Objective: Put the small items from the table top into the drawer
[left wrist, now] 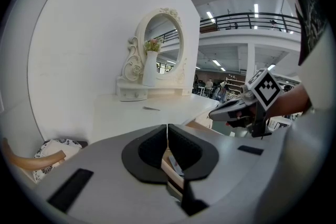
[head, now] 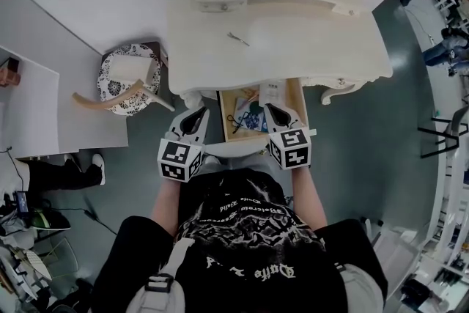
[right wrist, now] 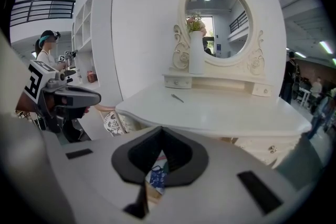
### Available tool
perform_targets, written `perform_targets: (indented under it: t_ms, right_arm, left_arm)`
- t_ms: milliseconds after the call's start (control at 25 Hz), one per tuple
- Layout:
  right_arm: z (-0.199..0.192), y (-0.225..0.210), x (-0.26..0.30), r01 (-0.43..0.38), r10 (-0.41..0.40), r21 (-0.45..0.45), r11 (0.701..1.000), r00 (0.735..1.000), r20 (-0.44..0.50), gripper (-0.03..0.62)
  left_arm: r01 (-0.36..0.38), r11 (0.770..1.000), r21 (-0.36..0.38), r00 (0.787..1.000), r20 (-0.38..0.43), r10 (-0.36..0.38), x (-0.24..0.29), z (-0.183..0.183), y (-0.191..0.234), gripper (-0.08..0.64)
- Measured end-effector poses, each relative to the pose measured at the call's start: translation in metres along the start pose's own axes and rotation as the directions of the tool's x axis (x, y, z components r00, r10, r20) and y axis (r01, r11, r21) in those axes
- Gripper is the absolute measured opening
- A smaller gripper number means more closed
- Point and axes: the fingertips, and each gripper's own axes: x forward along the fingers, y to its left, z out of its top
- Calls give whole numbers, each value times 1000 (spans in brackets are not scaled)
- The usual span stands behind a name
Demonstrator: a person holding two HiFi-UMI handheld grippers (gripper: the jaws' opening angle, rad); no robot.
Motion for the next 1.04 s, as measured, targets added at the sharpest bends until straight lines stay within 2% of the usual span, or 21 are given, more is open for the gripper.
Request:
perform_targets:
  t_ms: [440,1040]
  right_arm:
    - [0,3,-1,22,-22,-33,999,1000,5,11]
    - [-5,6,-1,22,-22,-67,997,1000,-7,9]
  left_arm:
    - [-11,999,-39,1000,-24,11,-3,-13,7,20]
    - [-13,1000,-27,1000,-27,12,-4,-13,11,21]
